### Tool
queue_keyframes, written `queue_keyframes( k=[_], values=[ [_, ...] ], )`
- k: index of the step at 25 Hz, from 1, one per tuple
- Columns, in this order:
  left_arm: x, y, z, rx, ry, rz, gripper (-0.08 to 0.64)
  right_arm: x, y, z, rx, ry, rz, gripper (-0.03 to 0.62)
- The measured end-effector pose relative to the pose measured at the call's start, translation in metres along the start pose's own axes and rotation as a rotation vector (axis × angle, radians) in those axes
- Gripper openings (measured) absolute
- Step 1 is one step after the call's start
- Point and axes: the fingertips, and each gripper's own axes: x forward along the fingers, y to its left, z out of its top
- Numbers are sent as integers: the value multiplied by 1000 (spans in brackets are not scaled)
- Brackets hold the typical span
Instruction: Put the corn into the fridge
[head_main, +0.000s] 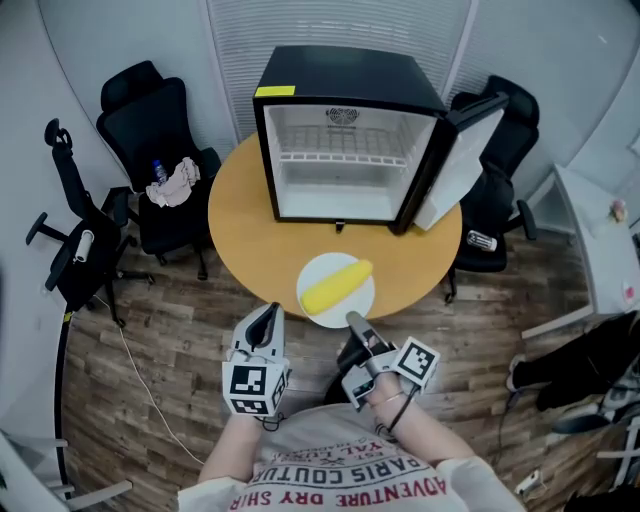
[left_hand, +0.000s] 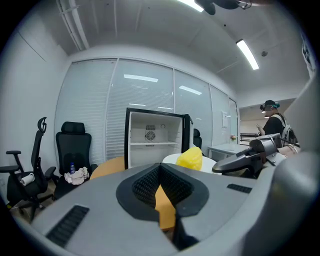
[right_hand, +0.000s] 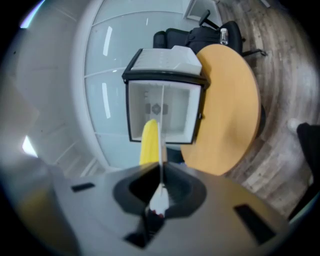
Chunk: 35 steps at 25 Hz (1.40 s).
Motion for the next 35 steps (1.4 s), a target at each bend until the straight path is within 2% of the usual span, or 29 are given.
queue_keyframes(
  k=[8,14,23,28,35],
  values=[
    [105,4,30,-11,-14,67,28,67,21,99,-25,57,12,38],
    [165,7,43,-2,-25,104,28,108,28,151,-30,87,34,38],
    [216,20,50,1,-17,90,28,150,33,185,-8,73,35,38],
    [239,31,57,15,-17,34,28,172,38,194,-9,11,25,38],
    [261,63,68,41,-2,-27,28,208,43,199,44,-85,8,38]
  ],
)
